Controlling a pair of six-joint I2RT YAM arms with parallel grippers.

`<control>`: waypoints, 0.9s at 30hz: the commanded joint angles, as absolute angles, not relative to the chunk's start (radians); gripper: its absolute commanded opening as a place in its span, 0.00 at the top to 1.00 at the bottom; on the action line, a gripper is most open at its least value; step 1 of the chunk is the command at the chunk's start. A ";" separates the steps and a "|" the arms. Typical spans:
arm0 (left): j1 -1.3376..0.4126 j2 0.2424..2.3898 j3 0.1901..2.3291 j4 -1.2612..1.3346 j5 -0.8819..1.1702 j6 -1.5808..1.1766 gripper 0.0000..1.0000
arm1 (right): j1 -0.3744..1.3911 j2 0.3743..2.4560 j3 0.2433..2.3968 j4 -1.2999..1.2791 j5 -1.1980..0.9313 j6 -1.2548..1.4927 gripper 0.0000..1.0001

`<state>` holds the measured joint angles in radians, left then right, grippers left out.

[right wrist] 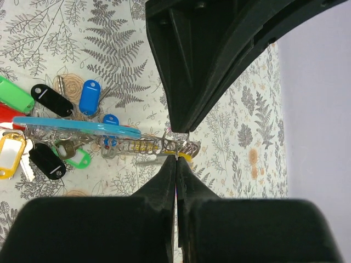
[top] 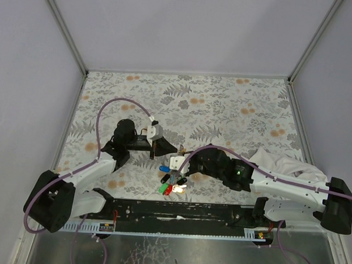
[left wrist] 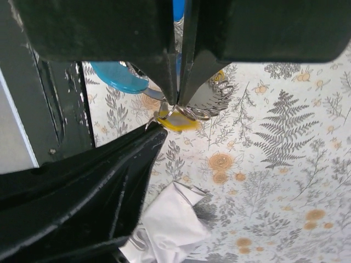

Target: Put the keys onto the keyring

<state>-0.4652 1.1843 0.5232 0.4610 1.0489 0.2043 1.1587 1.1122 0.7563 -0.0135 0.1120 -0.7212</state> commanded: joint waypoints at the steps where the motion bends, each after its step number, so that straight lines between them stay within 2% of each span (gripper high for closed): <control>1: -0.461 1.147 0.453 0.705 0.830 -0.053 1.00 | 1.164 1.079 0.752 0.032 0.113 -0.684 1.00; 10: -0.499 1.096 0.314 0.971 0.545 -0.354 1.00 | 1.165 1.118 0.710 0.125 0.086 -0.662 1.00; 20: -0.624 1.052 0.241 1.018 0.207 -0.491 1.00 | 1.175 1.157 0.691 0.185 0.111 -0.665 1.00; 27: -0.676 1.032 0.202 1.049 0.059 -0.541 1.00 | 1.180 1.163 0.682 0.201 0.147 -0.667 1.00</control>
<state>-0.6739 1.0645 0.2111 0.9031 0.2470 -0.4999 1.1587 1.1744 0.6884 0.1692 0.1429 -0.6815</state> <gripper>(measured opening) 0.004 0.010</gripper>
